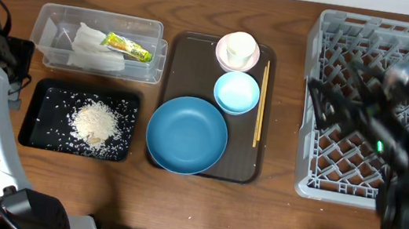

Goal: Sort waste into correct bins and load items into the dishwasher rack
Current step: 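Reach the right gripper toward the small light-blue bowl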

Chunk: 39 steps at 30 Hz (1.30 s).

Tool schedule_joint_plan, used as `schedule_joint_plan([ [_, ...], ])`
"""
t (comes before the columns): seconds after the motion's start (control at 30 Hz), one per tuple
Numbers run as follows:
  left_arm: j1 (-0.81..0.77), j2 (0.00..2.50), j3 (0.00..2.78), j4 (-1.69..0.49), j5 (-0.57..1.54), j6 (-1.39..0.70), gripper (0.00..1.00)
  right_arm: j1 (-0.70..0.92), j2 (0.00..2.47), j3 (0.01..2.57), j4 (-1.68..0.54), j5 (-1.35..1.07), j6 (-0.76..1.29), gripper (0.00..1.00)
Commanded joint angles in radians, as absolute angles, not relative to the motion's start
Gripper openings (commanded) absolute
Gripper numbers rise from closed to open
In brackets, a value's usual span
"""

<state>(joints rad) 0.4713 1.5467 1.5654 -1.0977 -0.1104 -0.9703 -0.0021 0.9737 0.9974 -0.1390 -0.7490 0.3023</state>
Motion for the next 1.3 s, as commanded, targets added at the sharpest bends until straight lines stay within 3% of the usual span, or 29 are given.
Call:
schedule_joint_plan([
  [0.0, 0.476, 1.551, 1.568, -1.102, -0.116, -0.966, 0.88, 0.088, 1.144, 1.187, -0.311, -0.814, 0.094, 0.99],
  [0.17, 0.476, 1.551, 1.568, -1.102, -0.116, -0.966, 0.88, 0.316, 1.362, 1.404, -0.593, -0.323, -0.041, 0.99],
  [0.3, 0.476, 1.551, 1.568, -1.102, -0.116, -0.966, 0.89, 0.437, 1.504, 1.464, -0.659, -0.068, -0.042, 0.99],
  [0.5, 0.476, 1.551, 1.568, -1.102, -0.116, -0.966, 0.88, 0.524, 1.668, 1.464, -0.701, -0.096, -0.041, 0.99],
  [0.67, 0.476, 1.551, 1.568, -1.102, -0.116, -0.966, 0.88, 0.575, 1.733, 1.464, -0.689, -0.283, -0.042, 0.99],
  [0.83, 0.476, 1.551, 1.568, -1.102, -0.116, -0.966, 0.88, 0.604, 1.813, 1.464, -0.550, -0.194, 0.058, 0.99],
  [0.9, 0.476, 1.551, 1.568, -1.102, -0.116, -0.966, 0.88, 0.608, 1.861, 1.464, -0.519, -0.083, 0.234, 0.93],
  [0.97, 0.476, 1.551, 1.568, -1.102, -0.116, -0.966, 0.88, 0.611, 1.908, 1.464, -0.523, -0.022, 0.349, 0.94],
  [1.1, 0.476, 1.551, 1.568, -1.102, -0.116, -0.966, 0.89, 0.613, 1.981, 1.464, -0.520, 0.008, 0.389, 0.91],
  [1.27, 0.476, 1.551, 1.568, -1.102, -0.116, -0.966, 0.88, 0.619, 2.018, 1.464, -0.524, 0.070, 0.469, 0.77],
])
